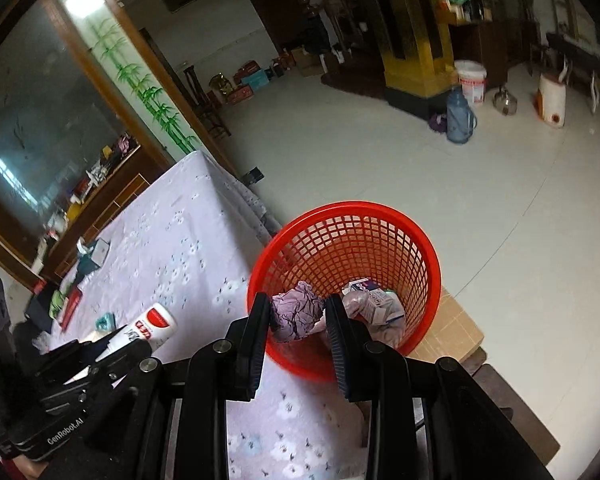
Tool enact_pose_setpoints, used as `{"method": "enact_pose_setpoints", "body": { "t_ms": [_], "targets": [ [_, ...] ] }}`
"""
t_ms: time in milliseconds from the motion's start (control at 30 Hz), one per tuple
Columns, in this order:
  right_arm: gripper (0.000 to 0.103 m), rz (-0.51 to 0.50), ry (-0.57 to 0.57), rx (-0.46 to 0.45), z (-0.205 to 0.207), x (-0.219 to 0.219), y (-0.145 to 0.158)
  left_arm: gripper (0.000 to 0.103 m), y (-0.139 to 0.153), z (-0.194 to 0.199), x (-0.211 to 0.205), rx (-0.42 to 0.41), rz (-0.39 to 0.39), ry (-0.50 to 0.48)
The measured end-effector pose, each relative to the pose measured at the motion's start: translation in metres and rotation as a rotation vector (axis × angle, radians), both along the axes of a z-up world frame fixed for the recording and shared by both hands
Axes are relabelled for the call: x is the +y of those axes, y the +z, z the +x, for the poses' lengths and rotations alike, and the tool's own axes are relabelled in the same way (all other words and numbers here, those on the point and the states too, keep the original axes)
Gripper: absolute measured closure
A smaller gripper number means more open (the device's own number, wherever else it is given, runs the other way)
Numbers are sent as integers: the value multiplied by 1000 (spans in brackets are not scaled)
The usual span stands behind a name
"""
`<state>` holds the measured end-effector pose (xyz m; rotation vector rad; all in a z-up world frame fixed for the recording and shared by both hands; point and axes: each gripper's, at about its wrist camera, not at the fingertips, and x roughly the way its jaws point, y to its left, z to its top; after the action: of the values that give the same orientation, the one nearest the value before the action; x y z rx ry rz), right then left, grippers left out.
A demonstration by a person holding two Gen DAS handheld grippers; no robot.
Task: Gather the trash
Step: 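Open both tools over the red basket to drop the bottle and cloth, then move both open tools back over the remaining trash on the table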
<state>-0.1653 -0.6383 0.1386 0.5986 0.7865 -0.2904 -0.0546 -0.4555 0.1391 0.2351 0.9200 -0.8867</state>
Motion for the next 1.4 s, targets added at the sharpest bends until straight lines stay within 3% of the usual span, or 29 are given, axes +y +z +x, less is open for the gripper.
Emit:
{"method": "enact_pose_setpoints", "body": {
  "t_ms": [333,467,600,933,1400],
  "targets": [
    [70,59,-48,32,26,-58,-16,74,-16,20,-78,78,-27,-46],
    [59,52,-54,27,32,-67,-13,55,-17,24,-91,72,-32,-34],
    [55,17,-43,22,33,-65,-7,51,-16,27,-84,78,-50,-10],
    [54,30,54,40,31,-12,-7,51,-12,21,-14,27,-32,104],
    [54,59,337,104,65,133,-21,50,0,1,141,-44,-30,306]
  ]
}}
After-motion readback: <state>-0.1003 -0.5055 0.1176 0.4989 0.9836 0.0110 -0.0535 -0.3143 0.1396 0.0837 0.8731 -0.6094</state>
